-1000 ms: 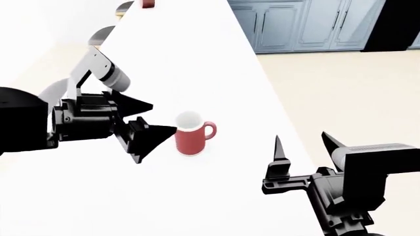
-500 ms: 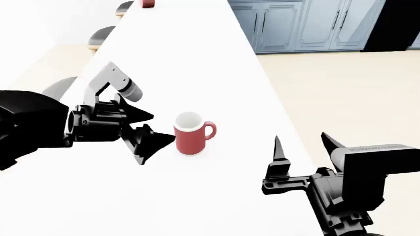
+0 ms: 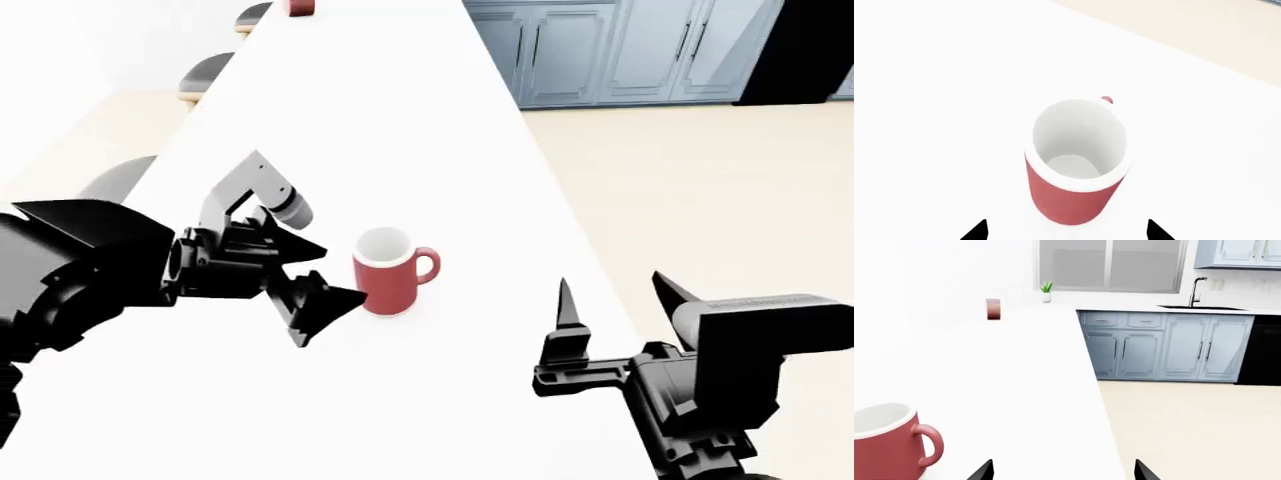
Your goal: A wet mug is on the counter and needs to be dried. Pick it up and place it upside down in the open cabinet.
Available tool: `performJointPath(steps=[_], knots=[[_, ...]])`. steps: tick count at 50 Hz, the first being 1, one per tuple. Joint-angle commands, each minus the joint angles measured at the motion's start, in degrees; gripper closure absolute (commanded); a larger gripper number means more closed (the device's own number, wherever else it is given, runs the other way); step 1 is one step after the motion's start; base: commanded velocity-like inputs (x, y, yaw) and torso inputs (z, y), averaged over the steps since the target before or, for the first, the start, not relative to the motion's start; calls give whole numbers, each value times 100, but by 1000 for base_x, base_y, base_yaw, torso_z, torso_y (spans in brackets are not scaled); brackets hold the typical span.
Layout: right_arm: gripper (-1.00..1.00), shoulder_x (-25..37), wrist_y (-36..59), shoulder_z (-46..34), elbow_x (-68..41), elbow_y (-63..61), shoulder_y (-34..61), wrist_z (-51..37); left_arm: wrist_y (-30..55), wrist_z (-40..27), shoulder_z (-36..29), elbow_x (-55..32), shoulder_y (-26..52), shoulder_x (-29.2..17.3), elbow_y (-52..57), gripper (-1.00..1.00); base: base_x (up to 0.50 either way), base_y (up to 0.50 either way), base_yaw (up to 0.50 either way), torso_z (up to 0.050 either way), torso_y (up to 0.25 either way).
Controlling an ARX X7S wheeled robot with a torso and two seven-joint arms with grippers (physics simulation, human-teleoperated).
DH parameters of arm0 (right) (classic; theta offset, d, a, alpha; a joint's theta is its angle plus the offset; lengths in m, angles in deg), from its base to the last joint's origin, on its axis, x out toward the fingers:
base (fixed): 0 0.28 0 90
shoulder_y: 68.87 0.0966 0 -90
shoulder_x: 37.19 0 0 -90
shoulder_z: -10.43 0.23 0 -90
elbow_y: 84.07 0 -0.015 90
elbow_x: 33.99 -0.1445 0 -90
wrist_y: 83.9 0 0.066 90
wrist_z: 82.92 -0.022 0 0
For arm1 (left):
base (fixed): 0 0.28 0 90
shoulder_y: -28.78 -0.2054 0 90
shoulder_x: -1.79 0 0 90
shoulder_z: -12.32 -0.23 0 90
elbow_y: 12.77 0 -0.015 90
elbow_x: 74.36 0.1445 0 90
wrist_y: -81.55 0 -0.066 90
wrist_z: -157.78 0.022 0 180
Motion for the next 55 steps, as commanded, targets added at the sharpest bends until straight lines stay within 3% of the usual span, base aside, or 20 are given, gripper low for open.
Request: performJointPath(steps=[1,52,53,55], knots=[[-100,16,-76,-25,26,49,-31,21,-233,104,-193,258,-2,175,-291,-100,0,0,0,0,0],[-100,130,-346,51,-18,148,-214,56,-1195,421,-646,854,-102,1044,-1253,-100,0,0,0,0,0],[-100,132,-345,52,-24,148,-212,54,-1188,416,-616,821,-101,1040,-1232,100,0,0,0,0,0],[-100,139,-339,57,-40,144,-207,47,-1163,398,-566,764,-99,1027,-1183,100,0,0,0,0,0]])
